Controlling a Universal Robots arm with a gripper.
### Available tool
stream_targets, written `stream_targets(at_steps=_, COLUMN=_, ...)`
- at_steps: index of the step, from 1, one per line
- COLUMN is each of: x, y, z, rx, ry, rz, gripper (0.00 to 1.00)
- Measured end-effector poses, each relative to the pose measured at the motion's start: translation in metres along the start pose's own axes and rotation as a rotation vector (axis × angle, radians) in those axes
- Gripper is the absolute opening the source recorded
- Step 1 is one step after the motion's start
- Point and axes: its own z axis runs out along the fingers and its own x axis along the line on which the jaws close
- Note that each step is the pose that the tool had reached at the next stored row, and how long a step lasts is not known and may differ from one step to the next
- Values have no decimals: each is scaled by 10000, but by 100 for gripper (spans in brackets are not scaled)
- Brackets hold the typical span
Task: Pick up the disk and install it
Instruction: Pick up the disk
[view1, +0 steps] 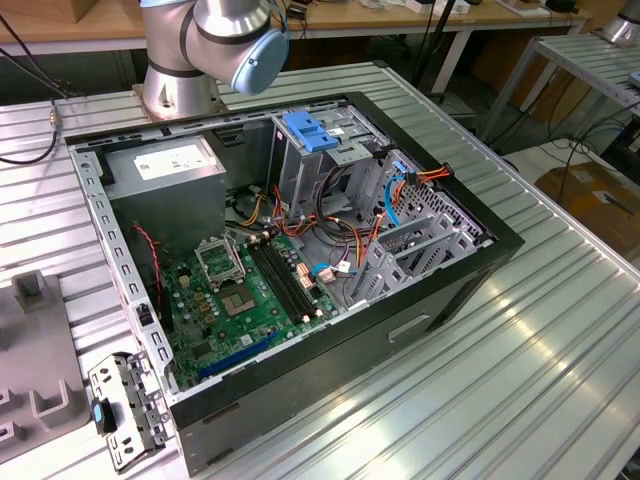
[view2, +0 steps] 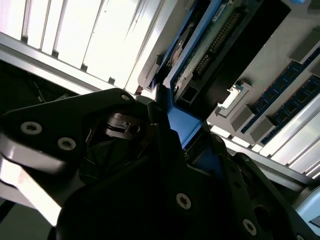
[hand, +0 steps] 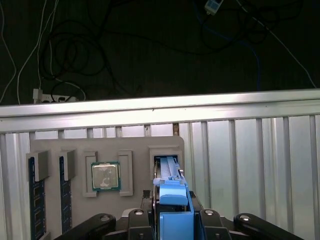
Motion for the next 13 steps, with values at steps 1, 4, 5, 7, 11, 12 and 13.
stream_targets(at_steps=1, x=0, y=0, z=0, rx=-4, ry=0, rz=-134, gripper=37)
stream_targets(at_steps=4, x=0, y=0, z=0, rx=-11, ry=0, rz=-396, gripper=37)
stream_targets(at_steps=5, x=0, y=0, z=0, rx=-11, ry=0, rz=-398, gripper=37)
stream_targets(at_steps=7, x=0, y=0, z=0, rx=-12, ry=1, rz=-398, gripper=37)
stream_targets(at_steps=11, x=0, y=0, z=0, rx=-11, ry=0, rz=-361, gripper=37)
stream_targets(at_steps=12, x=0, y=0, z=0, rx=-9, ry=0, rz=-307, gripper=37)
stream_targets(at_steps=13, x=0, y=0, z=0, rx=-8, ry=0, rz=-266, gripper=37)
